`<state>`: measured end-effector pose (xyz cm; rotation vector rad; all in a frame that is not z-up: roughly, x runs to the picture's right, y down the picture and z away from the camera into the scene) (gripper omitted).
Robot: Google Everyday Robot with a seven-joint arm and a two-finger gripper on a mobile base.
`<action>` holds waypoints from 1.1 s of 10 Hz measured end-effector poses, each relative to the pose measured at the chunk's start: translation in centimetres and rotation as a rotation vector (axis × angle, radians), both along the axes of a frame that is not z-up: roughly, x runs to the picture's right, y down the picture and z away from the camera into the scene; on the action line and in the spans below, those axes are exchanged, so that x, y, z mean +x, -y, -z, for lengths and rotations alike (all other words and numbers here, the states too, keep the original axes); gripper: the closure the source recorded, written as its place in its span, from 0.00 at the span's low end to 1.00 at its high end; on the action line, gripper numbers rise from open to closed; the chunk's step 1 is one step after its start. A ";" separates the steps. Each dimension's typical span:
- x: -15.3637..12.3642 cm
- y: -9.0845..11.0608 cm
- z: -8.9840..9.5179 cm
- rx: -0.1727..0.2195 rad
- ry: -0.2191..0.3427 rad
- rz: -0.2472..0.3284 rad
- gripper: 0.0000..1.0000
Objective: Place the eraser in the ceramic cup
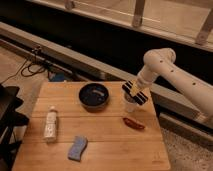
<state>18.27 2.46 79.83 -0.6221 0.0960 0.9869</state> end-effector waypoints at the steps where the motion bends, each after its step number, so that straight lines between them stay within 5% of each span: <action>1: -0.5 -0.4 -0.2 -0.014 0.001 0.000 0.56; 4: -1.4 -0.9 -0.1 -0.024 0.002 0.008 0.29; 11: -1.8 1.5 1.8 0.039 -0.008 0.025 0.26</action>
